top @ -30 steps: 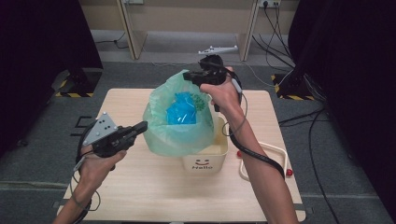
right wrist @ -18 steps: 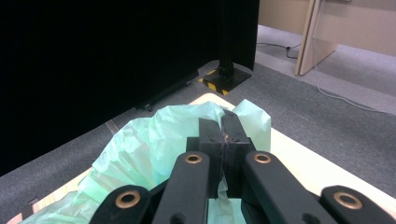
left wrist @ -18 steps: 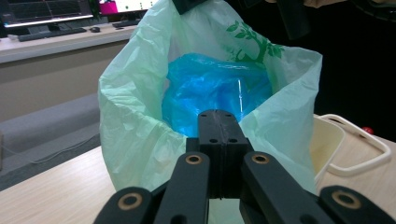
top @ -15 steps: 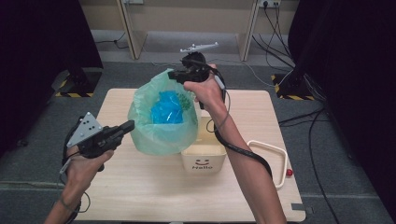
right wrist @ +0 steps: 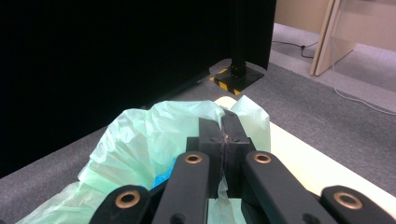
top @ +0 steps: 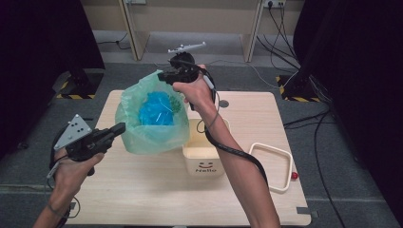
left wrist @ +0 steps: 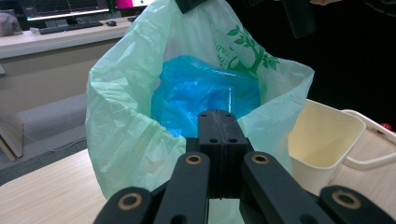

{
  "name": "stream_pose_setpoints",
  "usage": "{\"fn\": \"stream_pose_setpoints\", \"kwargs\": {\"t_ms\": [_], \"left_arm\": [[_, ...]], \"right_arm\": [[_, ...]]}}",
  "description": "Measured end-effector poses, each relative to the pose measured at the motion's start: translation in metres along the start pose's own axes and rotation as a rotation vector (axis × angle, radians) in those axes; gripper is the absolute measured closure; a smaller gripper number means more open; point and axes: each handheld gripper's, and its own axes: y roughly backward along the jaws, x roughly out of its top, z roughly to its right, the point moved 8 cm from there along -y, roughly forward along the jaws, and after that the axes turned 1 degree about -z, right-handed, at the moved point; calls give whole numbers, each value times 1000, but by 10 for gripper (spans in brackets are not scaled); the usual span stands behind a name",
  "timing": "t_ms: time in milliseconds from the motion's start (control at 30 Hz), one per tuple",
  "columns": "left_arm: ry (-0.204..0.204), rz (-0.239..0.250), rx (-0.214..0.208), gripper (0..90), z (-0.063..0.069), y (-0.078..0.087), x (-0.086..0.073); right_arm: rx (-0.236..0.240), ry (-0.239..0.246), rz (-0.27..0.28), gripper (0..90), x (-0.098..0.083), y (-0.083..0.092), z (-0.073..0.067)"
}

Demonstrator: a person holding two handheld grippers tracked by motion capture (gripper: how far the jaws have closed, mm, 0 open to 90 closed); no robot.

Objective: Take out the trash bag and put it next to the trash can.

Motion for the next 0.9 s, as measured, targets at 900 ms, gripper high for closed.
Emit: {"fn": "stream_pose_setpoints", "kwargs": {"t_ms": [900], "left_arm": [[23,-22,34,900,-25,20,-17]], "right_arm": [[19,-18,-36,896,-4,-41,-15]]}}
